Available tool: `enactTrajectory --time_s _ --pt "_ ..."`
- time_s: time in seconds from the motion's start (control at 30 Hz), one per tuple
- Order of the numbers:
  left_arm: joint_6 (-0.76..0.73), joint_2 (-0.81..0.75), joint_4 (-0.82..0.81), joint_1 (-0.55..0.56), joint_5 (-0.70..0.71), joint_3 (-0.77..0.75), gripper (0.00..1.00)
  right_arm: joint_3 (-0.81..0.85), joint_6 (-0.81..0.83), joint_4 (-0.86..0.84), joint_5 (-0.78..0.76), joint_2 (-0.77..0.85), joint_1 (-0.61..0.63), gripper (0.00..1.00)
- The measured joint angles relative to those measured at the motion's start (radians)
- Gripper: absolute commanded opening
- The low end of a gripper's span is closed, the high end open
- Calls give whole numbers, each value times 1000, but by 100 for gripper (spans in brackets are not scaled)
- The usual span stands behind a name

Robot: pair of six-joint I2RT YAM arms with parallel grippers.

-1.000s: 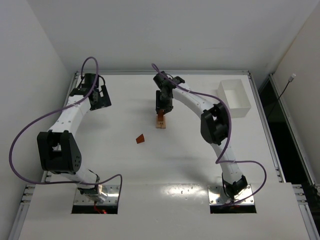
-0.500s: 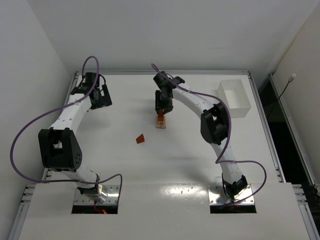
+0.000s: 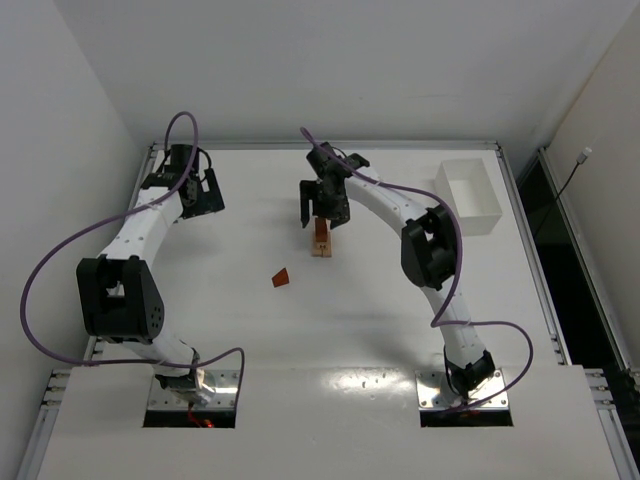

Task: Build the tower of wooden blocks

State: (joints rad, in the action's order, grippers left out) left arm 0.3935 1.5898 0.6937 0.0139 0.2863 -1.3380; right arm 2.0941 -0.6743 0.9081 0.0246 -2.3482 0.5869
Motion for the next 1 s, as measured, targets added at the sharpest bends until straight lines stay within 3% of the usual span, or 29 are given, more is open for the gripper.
enactTrajectory --time_s 0.2,0.37,0.47,0.6,0.83,1.0 --pt "0 0 0 0 -2 0 100 0 51 -19 34 15 0 73" --pt "-16 0 0 0 -5 0 100 -49 216 -87 146 126 -10 75" --pt "-60 -2 -1 -1 -55 6 100 -242 367 -203 262 318 -26 75" --pt "-150 -60 -37 4 -261 108 93 -474 521 -292 315 565 -63 75" --pt "-322 -177 -60 262 -499 290 83 -713 690 -355 226 753 -177 75" --pt "-483 -208 -99 327 -570 377 75 -823 732 -357 185 788 -276 75"
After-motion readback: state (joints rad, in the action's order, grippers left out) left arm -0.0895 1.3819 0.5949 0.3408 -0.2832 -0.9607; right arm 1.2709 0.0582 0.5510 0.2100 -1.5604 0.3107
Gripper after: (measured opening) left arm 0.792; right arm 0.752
